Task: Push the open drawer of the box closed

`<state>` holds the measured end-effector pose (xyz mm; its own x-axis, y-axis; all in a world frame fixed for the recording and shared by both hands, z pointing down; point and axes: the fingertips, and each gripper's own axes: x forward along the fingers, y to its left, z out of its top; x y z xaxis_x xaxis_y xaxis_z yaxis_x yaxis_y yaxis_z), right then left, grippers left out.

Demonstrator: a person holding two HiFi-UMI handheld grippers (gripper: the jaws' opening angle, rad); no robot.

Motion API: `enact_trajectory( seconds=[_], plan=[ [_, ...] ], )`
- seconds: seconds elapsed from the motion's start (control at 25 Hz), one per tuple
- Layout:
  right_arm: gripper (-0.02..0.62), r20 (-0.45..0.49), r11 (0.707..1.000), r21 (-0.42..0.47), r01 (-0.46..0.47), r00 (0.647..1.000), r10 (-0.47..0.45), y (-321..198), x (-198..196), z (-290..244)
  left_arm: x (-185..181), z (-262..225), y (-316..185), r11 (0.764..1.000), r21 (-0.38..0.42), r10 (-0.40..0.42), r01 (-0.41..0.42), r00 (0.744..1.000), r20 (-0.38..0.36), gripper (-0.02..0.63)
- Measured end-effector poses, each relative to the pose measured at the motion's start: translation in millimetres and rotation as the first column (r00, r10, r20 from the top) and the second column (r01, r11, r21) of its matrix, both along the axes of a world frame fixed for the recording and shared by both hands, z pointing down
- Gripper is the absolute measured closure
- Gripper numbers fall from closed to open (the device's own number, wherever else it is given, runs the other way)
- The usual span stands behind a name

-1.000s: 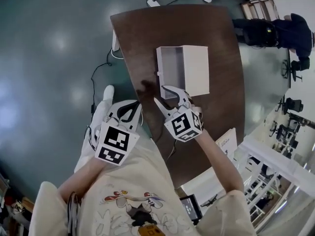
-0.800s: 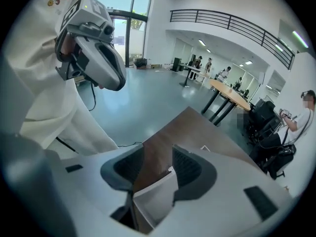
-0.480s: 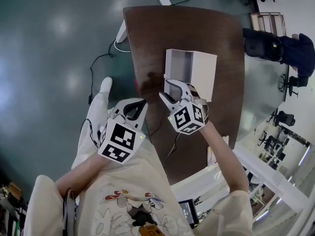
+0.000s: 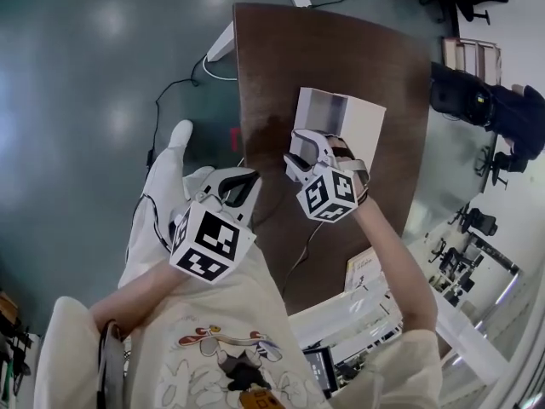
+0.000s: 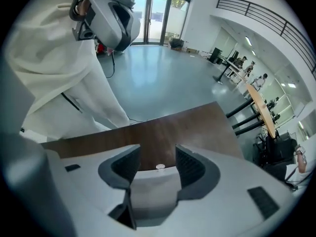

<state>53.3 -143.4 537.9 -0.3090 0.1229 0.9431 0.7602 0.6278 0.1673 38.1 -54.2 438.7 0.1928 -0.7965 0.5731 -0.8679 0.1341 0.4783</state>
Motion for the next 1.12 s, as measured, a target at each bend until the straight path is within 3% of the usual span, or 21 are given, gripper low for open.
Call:
enact_trajectory(
  seconds=[0.2,0.6,0.84,1.12],
  plan=[
    [0.354,-0.045,0.997,0.01,0.072,0.996,-0.071,7,-7,9,-3,-2,5,1.0,-0.006,-0.002,0.002,1.0,-0.011,0.6],
    [0.341,-0.116,0.99,0.049,0.135,0.985,-0.129,3,-5,32,-6,3,7,1.0,-0.024,0.004,-0.005,1.0,-0.026,0.6],
    [0.342,-0.167,0.98,0.12,0.159,0.976,-0.138,-9,6,45,-3,7,7,0.999,-0.031,0.009,-0.01,1.0,-0.03,0.6],
    [0.344,-0.171,0.99,0.093,0.105,0.981,-0.088,-17,12,50,3,13,0,0.999,-0.036,0.015,-0.016,0.999,-0.028,0.6]
  ],
)
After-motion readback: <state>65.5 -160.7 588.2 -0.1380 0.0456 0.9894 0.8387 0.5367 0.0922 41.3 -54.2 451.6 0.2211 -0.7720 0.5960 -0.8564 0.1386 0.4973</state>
